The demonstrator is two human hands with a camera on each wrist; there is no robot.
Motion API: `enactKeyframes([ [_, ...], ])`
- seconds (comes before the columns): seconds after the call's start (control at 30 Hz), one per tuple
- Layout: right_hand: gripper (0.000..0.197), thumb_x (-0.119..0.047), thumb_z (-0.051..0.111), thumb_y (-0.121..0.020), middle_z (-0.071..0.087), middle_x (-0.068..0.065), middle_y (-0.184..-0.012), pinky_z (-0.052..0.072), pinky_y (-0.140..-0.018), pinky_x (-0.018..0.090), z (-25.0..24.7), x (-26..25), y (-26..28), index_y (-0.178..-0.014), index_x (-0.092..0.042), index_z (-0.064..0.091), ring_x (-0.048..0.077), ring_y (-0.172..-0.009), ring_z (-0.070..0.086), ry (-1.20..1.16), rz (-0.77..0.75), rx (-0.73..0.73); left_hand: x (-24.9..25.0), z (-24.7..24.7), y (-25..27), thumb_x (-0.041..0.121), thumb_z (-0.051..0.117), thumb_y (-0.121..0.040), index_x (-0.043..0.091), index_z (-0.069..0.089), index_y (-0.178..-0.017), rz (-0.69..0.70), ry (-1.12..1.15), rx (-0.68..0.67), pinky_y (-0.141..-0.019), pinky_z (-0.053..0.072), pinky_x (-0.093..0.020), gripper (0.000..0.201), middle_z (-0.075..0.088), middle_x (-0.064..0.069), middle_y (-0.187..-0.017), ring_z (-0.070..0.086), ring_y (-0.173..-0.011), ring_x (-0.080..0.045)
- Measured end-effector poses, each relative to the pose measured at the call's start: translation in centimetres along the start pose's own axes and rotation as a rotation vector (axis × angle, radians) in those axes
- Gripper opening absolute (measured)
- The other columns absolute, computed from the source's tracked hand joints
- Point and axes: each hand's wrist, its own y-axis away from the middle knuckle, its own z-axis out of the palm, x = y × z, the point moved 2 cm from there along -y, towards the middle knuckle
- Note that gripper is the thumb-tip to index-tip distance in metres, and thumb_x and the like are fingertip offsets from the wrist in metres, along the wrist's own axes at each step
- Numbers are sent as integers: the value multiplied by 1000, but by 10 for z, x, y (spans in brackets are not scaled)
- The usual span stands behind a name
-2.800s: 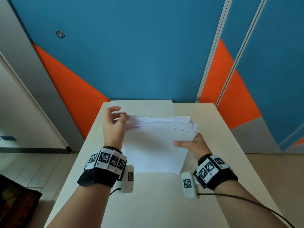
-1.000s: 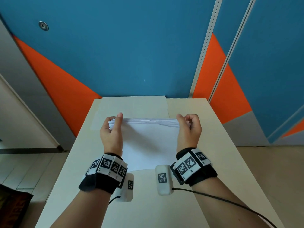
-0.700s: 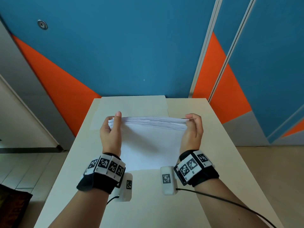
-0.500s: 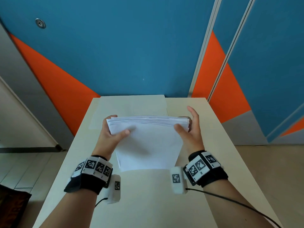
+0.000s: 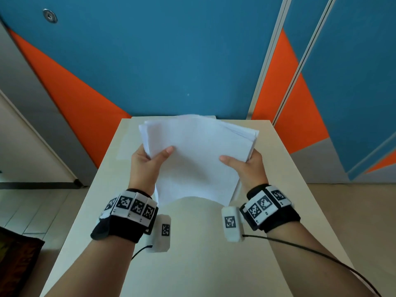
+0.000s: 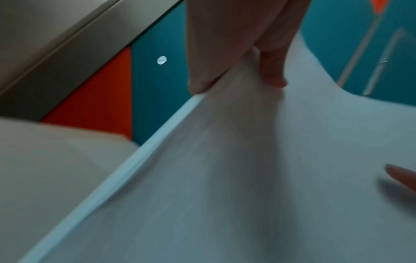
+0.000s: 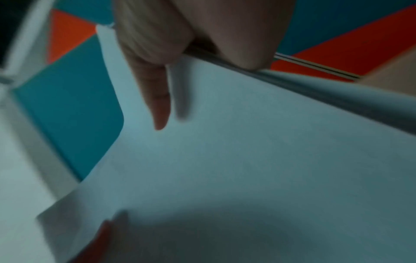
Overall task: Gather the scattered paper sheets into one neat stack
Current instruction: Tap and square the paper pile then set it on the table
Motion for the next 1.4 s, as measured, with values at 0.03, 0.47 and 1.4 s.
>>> enactKeyframes([
  [0.03, 36, 7, 71, -70, 72, -8, -82, 55, -63, 18, -3, 8, 2, -89, -23, 63, 2, -72, 70, -11, 31, -20, -9, -3, 3, 11, 76, -70, 16, 65, -98, -34, 5, -53, -65, 55, -23, 31, 74, 2, -86, 70, -77, -11],
  [0.47, 33, 5, 75, -68, 67, -6, -81, 49, -55, 12, -2, 43, 14, -79, -24, 62, 2, -70, 64, 2, 239, -87, -57, -18, 4, 26, 81, -47, 19, 66, -88, -343, -77, -127, -78, 52, -34, 44, 73, 2, -86, 67, -86, -20],
  [1.4, 20, -12, 77, -70, 68, -1, -84, 53, -83, 37, -35, -3, 14, -80, -20, 62, 15, -84, 65, 165, 192, -137, -40, -57, 9, 44, 91, -27, 18, 65, -107, -349, 33, -265, -67, 57, -22, 87, 76, 2, -98, 73, -89, -15],
])
